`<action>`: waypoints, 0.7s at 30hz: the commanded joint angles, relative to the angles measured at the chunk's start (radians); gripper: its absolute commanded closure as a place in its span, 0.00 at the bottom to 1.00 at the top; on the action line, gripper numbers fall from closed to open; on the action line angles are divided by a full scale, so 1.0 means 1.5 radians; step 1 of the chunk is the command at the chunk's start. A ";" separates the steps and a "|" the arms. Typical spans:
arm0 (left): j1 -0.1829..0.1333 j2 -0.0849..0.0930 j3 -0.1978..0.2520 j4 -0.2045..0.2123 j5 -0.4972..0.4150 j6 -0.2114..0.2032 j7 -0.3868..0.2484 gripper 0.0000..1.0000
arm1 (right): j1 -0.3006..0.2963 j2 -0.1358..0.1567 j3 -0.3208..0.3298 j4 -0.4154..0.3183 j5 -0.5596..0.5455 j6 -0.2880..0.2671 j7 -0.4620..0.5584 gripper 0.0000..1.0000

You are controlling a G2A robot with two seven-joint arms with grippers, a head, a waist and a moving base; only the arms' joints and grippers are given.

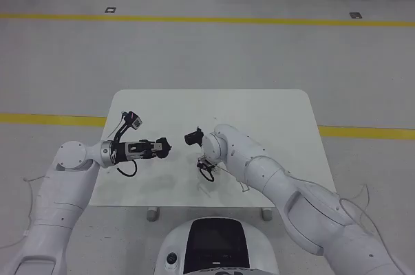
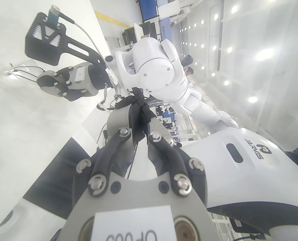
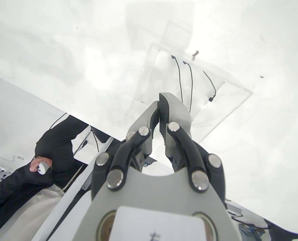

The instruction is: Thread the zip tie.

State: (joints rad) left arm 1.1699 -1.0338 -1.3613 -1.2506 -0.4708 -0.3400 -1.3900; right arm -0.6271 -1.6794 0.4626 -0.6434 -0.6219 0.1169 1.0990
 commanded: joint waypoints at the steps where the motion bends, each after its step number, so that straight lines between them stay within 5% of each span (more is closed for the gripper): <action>1: 0.000 0.000 0.000 0.000 0.000 0.000 0.000 1.00 | 0.002 -0.005 -0.001 0.010 -0.006 0.010 -0.017 1.00; 8: 0.000 0.000 0.000 0.000 0.000 0.000 0.000 1.00 | 0.000 -0.018 0.001 0.035 -0.017 0.033 -0.061 0.74; 21: 0.000 0.000 0.000 0.000 0.000 0.000 0.000 1.00 | 0.000 -0.039 0.001 0.081 -0.039 0.042 -0.097 0.82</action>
State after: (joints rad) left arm 1.1699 -1.0338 -1.3613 -1.2506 -0.4708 -0.3400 -1.3900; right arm -0.6268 -1.7362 0.4651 -0.5254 -0.6773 0.1772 0.9541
